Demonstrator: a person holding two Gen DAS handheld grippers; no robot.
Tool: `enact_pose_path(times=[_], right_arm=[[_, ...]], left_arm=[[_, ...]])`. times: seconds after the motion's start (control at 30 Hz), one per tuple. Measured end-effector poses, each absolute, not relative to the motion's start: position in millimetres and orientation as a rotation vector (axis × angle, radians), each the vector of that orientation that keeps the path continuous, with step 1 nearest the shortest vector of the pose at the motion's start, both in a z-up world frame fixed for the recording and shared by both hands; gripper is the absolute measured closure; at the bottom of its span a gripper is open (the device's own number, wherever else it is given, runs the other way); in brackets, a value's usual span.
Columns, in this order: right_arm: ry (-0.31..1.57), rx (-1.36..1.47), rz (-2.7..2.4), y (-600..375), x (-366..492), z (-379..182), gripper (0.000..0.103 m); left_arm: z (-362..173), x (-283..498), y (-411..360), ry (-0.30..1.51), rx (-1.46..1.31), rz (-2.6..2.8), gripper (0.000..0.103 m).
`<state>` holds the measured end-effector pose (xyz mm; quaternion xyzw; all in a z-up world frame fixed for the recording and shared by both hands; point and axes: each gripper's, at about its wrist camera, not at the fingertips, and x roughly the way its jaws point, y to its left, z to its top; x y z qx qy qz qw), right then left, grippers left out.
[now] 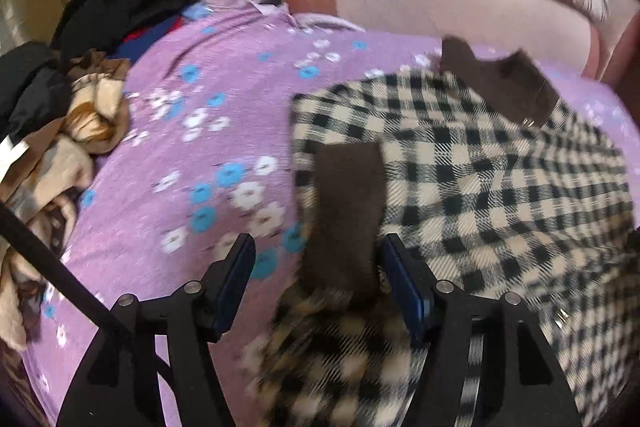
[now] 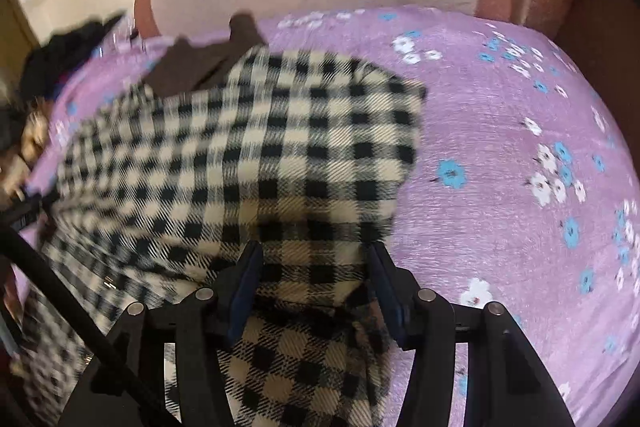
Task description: Fold large clothes
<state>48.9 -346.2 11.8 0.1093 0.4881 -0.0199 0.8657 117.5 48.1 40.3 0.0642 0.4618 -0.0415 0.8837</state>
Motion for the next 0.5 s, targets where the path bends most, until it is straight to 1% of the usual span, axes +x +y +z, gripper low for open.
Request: enact_pose_path(times=[0.13,0.27,0.4,0.43,0.5], right_arm=[[0.993,0.323,-0.099,-377.1,32.6,17.6,0.044],[1.028,0.461,-0.123,-402.9,15.3,1.8,0.043],[1.036,0.637,-0.037,-417.0,-3.5,-9.7,0.042],[1.042,0.669,-0.012,-417.7,-7.1,-10.8,0.04],[1.051,0.761,0.062,-417.9,-17.8,-15.9,0.039]], left_arm=[[46.2,89.0,70.6,0.952,0.122,-0.064,0.033],[34.7,69.0,92.8,0.999,0.106,-0.064,0.033],[20.8,57.5,115.8,1.108,-0.044,-0.134,0.033],[16.7,52.6,120.3,1.138,-0.083,-0.163,0.033],[18.7,42.0,120.6,1.131,-0.073,-0.187,0.033]])
